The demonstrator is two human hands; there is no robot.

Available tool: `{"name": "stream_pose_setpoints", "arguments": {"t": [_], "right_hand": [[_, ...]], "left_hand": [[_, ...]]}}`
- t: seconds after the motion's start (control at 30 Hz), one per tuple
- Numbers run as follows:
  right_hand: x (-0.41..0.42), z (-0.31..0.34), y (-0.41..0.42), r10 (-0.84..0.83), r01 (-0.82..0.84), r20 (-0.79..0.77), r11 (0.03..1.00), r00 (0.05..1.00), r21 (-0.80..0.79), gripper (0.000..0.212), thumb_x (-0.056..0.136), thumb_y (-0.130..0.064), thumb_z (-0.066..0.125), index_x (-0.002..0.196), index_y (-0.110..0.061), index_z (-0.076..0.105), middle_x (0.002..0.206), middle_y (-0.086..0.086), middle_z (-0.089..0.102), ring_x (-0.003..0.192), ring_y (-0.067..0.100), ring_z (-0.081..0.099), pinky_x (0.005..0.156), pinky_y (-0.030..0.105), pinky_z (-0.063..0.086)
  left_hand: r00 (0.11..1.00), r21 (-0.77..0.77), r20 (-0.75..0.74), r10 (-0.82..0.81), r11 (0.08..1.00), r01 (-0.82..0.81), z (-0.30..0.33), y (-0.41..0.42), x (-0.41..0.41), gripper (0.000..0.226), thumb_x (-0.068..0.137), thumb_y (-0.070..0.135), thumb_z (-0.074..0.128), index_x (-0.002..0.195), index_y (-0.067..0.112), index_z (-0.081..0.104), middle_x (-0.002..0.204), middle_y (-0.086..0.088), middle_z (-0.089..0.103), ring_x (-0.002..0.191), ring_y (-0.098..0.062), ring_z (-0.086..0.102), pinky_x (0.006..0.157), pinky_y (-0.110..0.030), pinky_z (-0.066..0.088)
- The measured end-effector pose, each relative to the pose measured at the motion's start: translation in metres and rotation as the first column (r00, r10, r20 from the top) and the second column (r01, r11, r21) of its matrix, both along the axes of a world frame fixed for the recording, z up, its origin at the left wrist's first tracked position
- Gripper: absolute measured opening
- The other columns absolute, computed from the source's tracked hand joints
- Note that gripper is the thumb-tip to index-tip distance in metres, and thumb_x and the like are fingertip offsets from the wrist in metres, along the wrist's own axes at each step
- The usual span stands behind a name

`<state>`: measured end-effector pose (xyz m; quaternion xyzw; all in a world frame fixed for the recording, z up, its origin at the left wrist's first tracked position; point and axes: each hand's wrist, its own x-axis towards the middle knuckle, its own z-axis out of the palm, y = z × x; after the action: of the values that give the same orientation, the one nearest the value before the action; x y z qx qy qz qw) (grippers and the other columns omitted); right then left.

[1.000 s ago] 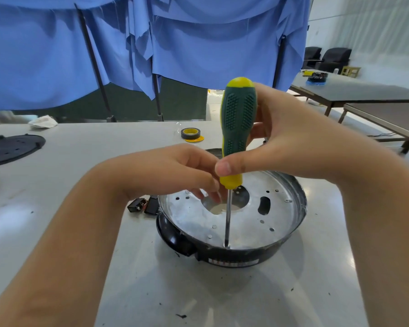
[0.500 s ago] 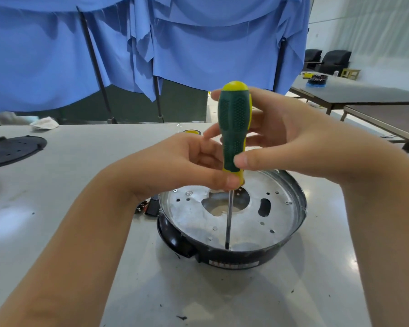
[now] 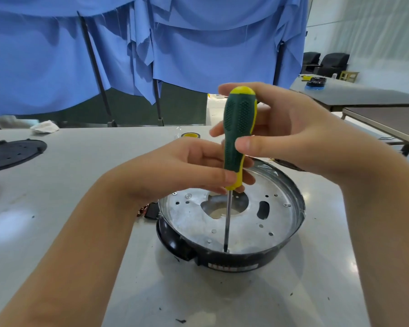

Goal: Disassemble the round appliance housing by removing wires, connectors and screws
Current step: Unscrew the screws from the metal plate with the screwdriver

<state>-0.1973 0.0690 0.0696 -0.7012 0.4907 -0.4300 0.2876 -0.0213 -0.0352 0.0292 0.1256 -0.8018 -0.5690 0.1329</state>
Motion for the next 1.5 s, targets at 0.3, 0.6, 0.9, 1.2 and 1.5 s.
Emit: {"name": "stream_pose_setpoints", "arguments": {"t": [0.3,0.6,0.9,1.2,1.5], "right_hand": [[0.008,0.0,-0.004,-0.126,0.121,-0.064,0.989,0.99,-0.08,0.046,0.069,-0.032,0.077,0.113,-0.029,0.062,0.094,0.003,0.068,0.082,0.019,0.068,0.08,0.04,0.058],[0.005,0.003,0.001,-0.038,0.037,-0.027,0.999,0.999,-0.036,0.064,0.075,-0.014,0.064,0.134,-0.026,0.045,0.112,0.006,0.067,0.105,0.021,0.065,0.092,0.038,0.054],[0.005,0.003,-0.002,-0.197,0.176,-0.111,0.969,0.974,-0.171,0.044,0.079,-0.031,0.074,0.121,-0.029,0.061,0.101,-0.003,0.066,0.088,0.006,0.062,0.082,0.023,0.053],[0.009,0.004,0.001,-0.105,0.093,-0.074,0.985,0.992,-0.146,0.048,0.079,-0.029,0.071,0.124,-0.032,0.058,0.102,-0.01,0.066,0.09,0.002,0.064,0.078,0.016,0.049],[0.005,0.005,0.004,-0.081,0.085,0.037,0.987,0.996,-0.133,0.047,0.08,-0.005,0.056,0.125,-0.019,0.059,0.105,0.003,0.072,0.097,0.012,0.068,0.087,0.02,0.052]], "left_hand": [[0.983,-0.138,-0.028,0.18,0.974,-0.183,0.0,0.008,-0.013,0.035,0.062,0.033,0.084,0.094,0.028,0.071,0.095,0.002,0.074,0.09,-0.01,0.07,0.079,-0.02,0.056],[0.992,-0.05,-0.027,0.123,0.991,-0.124,0.005,0.003,0.002,0.037,0.072,0.018,0.078,0.107,0.01,0.069,0.102,-0.007,0.074,0.099,-0.021,0.07,0.088,-0.027,0.054],[0.987,-0.156,0.015,0.16,0.975,-0.156,0.007,0.01,-0.007,0.034,0.076,0.028,0.077,0.107,0.018,0.068,0.101,0.003,0.074,0.098,-0.013,0.069,0.092,-0.029,0.054],[0.967,-0.165,-0.056,0.248,0.953,-0.254,0.005,0.01,-0.009,0.048,0.054,0.035,0.086,0.093,0.012,0.068,0.08,-0.002,0.072,0.079,-0.017,0.07,0.075,-0.024,0.058],[0.998,-0.046,-0.014,0.06,0.997,-0.061,0.005,0.006,0.0,0.034,0.079,0.009,0.071,0.112,0.012,0.068,0.107,-0.003,0.073,0.104,-0.019,0.068,0.089,-0.023,0.052]]}}
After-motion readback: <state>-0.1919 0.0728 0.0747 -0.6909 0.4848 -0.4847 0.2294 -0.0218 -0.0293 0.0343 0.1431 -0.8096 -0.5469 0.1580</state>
